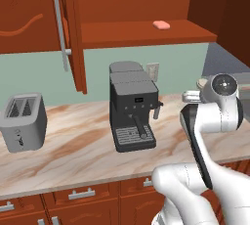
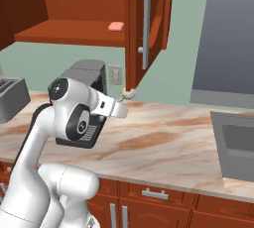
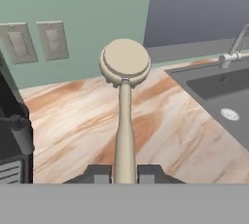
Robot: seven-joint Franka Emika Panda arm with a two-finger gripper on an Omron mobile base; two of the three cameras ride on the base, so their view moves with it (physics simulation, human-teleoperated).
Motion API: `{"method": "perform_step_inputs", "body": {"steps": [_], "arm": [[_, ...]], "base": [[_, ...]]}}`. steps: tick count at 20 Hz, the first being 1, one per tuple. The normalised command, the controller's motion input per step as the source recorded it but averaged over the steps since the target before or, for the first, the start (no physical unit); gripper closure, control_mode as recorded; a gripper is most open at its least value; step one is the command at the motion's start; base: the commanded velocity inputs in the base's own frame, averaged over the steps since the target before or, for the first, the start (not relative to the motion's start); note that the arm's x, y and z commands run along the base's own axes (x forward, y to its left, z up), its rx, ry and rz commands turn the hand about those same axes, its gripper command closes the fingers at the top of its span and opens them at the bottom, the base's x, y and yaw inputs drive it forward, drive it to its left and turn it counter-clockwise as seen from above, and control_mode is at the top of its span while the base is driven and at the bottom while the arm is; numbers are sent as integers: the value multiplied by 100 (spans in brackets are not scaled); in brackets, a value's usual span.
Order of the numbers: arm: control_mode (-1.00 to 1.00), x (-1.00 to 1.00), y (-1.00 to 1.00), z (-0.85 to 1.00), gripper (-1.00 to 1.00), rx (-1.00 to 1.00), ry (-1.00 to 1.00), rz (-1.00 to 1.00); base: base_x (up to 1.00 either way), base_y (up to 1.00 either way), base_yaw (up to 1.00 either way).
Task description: Locate and retrieve the dish brush and bar soap from the cabinet. Place them next to the sink.
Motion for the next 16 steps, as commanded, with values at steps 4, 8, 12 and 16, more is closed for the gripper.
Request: {"method": "perform_step_inputs", "body": {"steps": [4,8,12,16], "arm": [[-100,43,-43,-71,100,0,2,0],[-100,27,-43,-64,100,0,4,0],[-100,32,-45,-49,100,1,8,0],[-100,37,-37,-42,100,0,10,0]], "base": [[0,0,0],[0,0,0],[0,0,0],[0,0,0]]}}
